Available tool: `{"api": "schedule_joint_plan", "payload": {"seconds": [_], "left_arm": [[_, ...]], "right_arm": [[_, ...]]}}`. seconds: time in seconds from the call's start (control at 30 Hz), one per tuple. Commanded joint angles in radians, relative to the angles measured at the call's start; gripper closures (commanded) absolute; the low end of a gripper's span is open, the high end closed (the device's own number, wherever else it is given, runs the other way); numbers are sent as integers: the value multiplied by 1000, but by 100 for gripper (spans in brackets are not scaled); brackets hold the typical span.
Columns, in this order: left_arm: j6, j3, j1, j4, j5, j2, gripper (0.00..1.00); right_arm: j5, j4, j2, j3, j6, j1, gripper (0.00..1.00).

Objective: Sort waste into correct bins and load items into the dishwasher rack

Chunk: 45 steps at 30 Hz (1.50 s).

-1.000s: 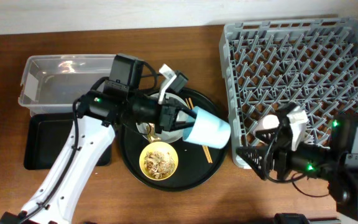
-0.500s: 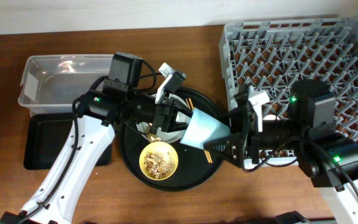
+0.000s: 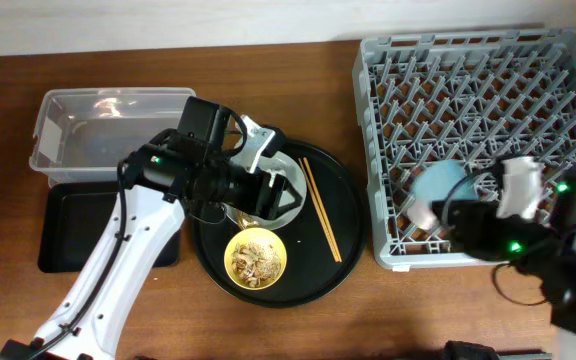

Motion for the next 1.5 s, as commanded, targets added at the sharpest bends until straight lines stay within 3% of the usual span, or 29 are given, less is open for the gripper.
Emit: {"api": "schedule_joint_plan", "payload": {"seconds": [0.0, 0.13, 0.2, 0.23, 0.27, 0.33, 0.4, 0.53, 0.57, 0.6, 0.73, 0.77, 0.83, 0.87, 0.97, 1.1, 1.2, 1.27, 1.3, 1.37, 1.4, 1.47], "left_arm": [[-12, 3, 0, -6, -101, -5, 20], [-13, 3, 0, -14, -101, -5, 19], [-12, 3, 0, -14, -101, -5, 18], [-12, 3, 0, -14, -101, -5, 18], [-12, 3, 0, -14, -101, -5, 18], [-11, 3, -3, -26, -102, -5, 18], [-8, 2, -11, -39, -108, -5, 18], [-29, -26, -138, -70, -354, -3, 20], [-84, -103, -210, -42, -495, -3, 26], [-111, -158, -243, -6, -541, 0, 29], [-220, -399, -335, 241, -550, 58, 53], [-222, -420, -349, 265, -550, 80, 55], [-222, -433, -388, 310, -550, 140, 77], [-222, -433, -416, 318, -551, 190, 96], [-228, -393, -422, 286, -557, 193, 100], [-233, -213, -339, 23, -560, 48, 100], [-80, -185, 120, -24, -193, -153, 100], [82, -193, 500, -32, 84, -108, 100], [145, -193, 619, -24, 221, -59, 100], [243, -193, 790, -20, 476, 79, 100], [313, -193, 871, -20, 673, 183, 100], [345, -193, 928, -21, 891, 316, 100]], "right_arm": [[290, -5, 120, 19, 99, -111, 48], [354, 14, 493, 19, 168, -117, 47], [312, 82, 595, 19, 169, -117, 37], [291, 100, 615, 19, 169, -117, 26], [291, 114, 616, 21, 169, -117, 16], [249, 97, 581, 61, 162, -117, 6], [171, 45, 482, 124, 162, -117, 5], [142, -33, 225, 152, 162, -117, 7], [142, -64, 145, 152, 163, -117, 1], [142, -83, 107, 152, 163, -117, 1], [142, -135, 63, 152, 163, -117, 1], [138, -142, 73, 152, 163, -117, 1], [137, -143, 96, 151, 163, -117, 1], [120, -143, 115, 151, 163, -117, 1], [121, -142, 128, 151, 162, -117, 1], [124, -142, 128, 151, 162, -117, 1], [124, -138, 128, 151, 162, -117, 1], [124, -138, 128, 151, 163, -117, 1], [124, -138, 128, 151, 163, -117, 1], [124, -138, 128, 151, 163, -117, 1], [124, -138, 128, 151, 163, -117, 1], [124, -138, 128, 151, 163, -117, 1]]}}
